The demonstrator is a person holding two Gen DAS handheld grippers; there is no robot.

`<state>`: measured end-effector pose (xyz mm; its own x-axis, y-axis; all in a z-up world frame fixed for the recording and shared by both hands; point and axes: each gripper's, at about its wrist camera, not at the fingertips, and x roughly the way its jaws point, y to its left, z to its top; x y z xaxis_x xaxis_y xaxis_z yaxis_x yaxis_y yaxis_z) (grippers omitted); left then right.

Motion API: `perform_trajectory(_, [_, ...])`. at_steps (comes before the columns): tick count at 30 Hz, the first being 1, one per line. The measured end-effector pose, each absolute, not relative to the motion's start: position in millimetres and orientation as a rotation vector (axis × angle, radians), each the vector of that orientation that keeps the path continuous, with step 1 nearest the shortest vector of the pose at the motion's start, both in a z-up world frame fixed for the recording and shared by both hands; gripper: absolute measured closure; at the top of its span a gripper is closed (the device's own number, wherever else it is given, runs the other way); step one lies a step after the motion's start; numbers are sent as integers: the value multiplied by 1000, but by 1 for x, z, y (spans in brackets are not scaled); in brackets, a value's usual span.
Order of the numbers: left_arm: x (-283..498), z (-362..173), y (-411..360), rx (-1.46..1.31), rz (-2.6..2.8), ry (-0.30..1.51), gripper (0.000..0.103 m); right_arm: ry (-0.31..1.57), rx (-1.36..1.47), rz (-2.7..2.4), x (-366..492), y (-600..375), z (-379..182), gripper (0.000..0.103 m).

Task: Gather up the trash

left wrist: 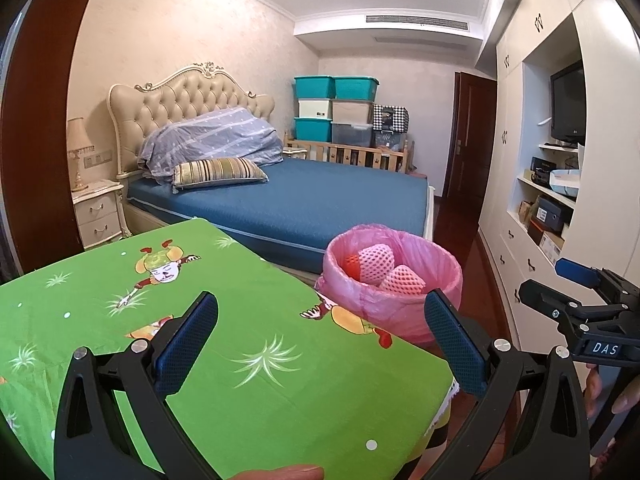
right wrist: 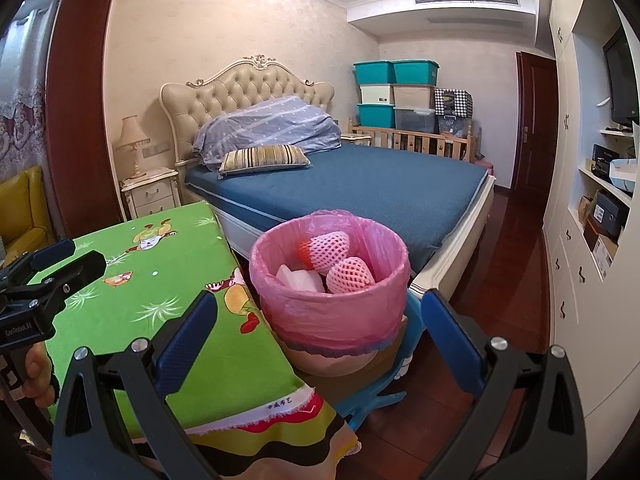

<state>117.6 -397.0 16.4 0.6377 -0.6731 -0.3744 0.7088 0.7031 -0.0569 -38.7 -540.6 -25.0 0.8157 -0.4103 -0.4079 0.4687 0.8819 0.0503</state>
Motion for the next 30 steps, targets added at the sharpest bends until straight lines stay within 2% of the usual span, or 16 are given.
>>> perform_trajectory(30, [109,14,-398,138,-795,358,6,400,152,-471,-39,-540,-25,4])
